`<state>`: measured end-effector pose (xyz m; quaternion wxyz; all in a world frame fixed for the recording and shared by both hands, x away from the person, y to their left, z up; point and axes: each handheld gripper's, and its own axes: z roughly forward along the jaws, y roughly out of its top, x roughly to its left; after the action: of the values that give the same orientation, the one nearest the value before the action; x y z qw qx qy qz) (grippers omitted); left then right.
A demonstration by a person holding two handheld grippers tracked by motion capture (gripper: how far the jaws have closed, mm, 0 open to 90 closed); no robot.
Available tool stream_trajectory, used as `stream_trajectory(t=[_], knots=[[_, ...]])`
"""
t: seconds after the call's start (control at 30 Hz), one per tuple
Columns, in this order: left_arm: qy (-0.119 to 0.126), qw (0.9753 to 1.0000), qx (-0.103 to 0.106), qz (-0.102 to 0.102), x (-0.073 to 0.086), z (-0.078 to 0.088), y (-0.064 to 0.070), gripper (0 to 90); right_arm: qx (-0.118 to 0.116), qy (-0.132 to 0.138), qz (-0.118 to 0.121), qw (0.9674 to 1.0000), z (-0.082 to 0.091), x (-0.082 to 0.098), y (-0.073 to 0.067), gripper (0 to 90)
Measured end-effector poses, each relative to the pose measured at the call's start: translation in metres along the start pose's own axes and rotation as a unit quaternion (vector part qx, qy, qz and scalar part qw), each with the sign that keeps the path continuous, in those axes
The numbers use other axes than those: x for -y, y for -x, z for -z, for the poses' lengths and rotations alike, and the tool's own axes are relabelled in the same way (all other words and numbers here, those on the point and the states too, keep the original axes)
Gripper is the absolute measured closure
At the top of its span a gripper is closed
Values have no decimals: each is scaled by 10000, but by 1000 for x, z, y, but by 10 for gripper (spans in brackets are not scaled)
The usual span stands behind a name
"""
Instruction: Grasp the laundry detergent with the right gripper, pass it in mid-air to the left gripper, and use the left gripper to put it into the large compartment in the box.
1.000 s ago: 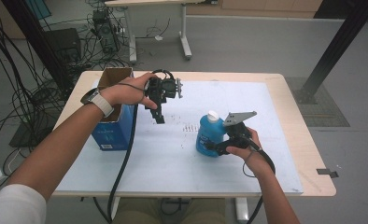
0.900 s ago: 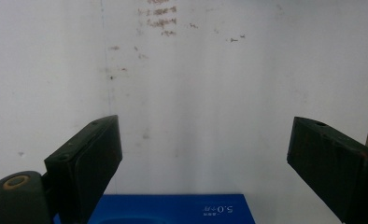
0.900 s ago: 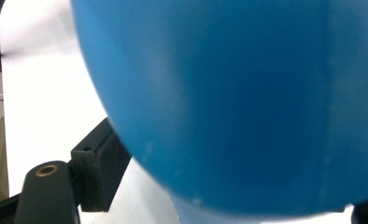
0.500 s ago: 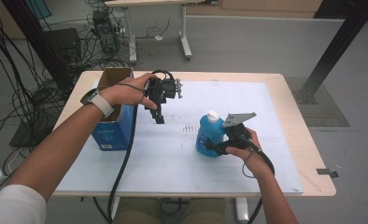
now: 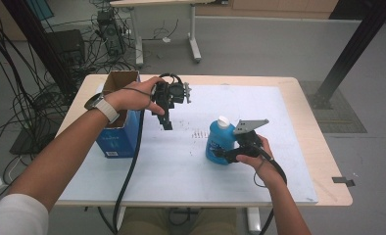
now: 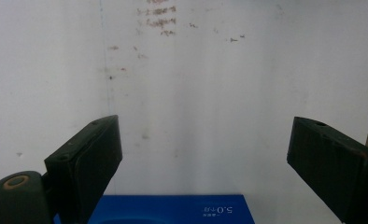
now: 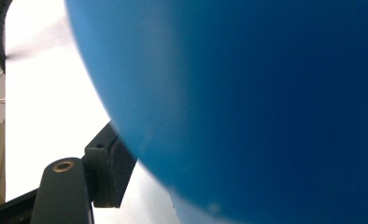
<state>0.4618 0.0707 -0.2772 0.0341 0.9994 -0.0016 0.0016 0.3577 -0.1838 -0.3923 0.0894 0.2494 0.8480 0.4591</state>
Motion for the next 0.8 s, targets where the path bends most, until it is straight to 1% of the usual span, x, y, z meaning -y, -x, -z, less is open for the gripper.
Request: stream_trajectory(t=[0.3, 0.37, 0.8], knots=[[-13, 10000, 6, 9, 1, -1, 0, 106, -3, 51, 12, 10000, 0, 1, 0, 282], [-9, 10000, 9, 12, 0, -1, 0, 105, 5, 80, 12, 10000, 0, 1, 0, 296], [-11, 10000, 12, 7, 0, -2, 0, 106, -3, 174, -4, 9998, -2, 4, 2, 306]])
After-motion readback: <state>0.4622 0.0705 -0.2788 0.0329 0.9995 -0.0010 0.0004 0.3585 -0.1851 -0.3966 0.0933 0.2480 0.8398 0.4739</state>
